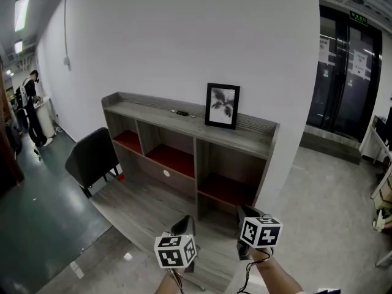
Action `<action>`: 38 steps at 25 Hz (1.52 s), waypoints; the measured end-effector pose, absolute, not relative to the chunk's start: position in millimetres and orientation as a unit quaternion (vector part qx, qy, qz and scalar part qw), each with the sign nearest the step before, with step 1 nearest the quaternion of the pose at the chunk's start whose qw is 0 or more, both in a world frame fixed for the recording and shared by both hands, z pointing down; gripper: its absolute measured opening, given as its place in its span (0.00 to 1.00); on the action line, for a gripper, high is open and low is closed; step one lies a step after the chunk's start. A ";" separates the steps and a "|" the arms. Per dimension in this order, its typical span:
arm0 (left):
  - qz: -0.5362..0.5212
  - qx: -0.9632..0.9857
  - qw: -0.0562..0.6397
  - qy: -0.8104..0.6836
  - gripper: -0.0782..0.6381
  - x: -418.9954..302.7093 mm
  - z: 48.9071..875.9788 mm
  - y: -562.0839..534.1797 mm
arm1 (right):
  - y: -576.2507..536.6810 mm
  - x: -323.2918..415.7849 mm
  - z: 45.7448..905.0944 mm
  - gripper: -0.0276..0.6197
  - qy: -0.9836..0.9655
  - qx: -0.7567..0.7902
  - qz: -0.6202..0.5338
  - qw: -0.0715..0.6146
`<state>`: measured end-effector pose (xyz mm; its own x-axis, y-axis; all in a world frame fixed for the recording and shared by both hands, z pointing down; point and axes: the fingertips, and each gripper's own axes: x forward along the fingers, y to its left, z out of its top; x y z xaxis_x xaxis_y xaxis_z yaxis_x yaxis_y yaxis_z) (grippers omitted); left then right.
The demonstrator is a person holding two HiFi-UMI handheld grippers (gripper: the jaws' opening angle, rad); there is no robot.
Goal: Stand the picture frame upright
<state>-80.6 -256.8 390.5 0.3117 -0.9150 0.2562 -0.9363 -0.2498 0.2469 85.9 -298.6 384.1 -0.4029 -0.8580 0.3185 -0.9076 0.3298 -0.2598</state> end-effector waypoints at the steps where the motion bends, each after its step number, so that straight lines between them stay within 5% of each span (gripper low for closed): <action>1: 0.032 0.789 0.181 -0.587 0.13 -78.9 394.3 -253.6 | -297.1 88.7 387.4 0.10 -0.811 0.545 0.202 0.064; 18: 0.060 0.732 0.234 -0.638 0.13 -45.2 462.3 -171.4 | -234.2 126.3 450.1 0.10 -0.827 0.513 0.193 0.128; 38: 0.058 0.731 0.221 -0.643 0.13 -23.2 444.6 -171.0 | -214.9 140.7 438.7 0.09 -0.838 0.502 0.157 0.146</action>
<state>-23.2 -171.0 444.6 0.1655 -0.9143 0.3696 -0.9659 -0.0745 0.2480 140.7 -214.9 438.7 -0.4544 -0.7949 0.4020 -0.8866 0.4474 -0.1175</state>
